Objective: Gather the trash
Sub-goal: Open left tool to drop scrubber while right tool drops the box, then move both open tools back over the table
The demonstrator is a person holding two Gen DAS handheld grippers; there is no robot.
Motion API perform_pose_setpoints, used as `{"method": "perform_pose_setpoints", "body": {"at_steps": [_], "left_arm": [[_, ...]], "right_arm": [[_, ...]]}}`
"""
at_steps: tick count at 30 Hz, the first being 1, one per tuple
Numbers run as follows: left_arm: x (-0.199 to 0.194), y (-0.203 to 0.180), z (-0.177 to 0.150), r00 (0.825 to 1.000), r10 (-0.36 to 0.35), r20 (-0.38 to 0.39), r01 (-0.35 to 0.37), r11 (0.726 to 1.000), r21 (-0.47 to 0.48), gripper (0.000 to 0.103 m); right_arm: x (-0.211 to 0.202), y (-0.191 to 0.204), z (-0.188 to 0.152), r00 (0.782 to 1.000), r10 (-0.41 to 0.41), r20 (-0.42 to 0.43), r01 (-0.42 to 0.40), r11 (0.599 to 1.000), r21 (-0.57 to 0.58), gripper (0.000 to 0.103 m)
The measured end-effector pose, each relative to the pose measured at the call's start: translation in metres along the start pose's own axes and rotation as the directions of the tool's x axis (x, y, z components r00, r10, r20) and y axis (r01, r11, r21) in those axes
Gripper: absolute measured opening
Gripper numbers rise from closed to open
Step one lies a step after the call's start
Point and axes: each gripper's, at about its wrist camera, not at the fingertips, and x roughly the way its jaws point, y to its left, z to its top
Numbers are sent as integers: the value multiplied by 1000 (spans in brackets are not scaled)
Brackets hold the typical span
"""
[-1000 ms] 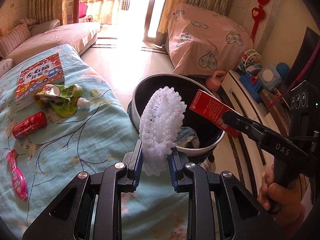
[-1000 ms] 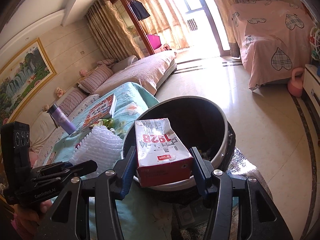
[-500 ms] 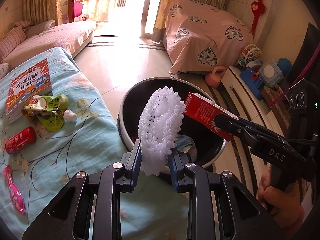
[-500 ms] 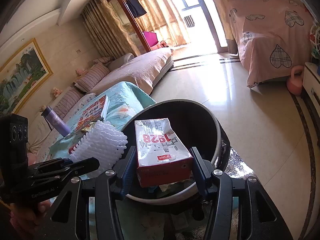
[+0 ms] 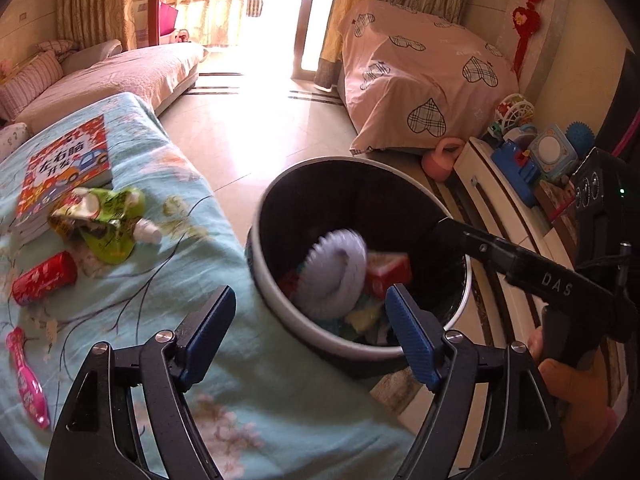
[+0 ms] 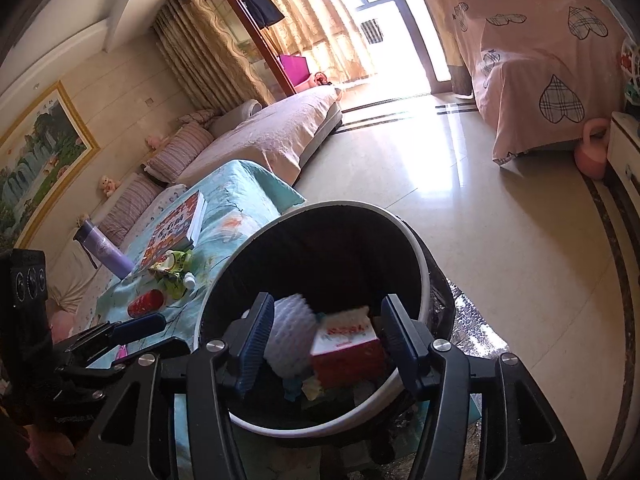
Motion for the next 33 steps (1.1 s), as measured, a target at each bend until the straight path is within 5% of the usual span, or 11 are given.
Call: {"method": "perform_pose_setpoints", "body": {"at_steps": [5,10,19,33], "left_arm": [[-17,25,-31,1000,28,10,-27,997,-73,80],[-38,66,-65,999,44,19,-39,979,-199,80],[-85,134,-120,991,125,37,-103,926,-364,80],[-110,197,-156,979,205,8,-178,867,-465,80]], "right_arm": [[-12,6,-12,1000,17,17,-17,1000,8,75],[-22,27,-29,997,68,31,-68,998,-1,97],[-13,87,-61,987,159,-38,-162,981,-106,99],[28,147,-93,959,210,-191,-247,950,-192,99]]}}
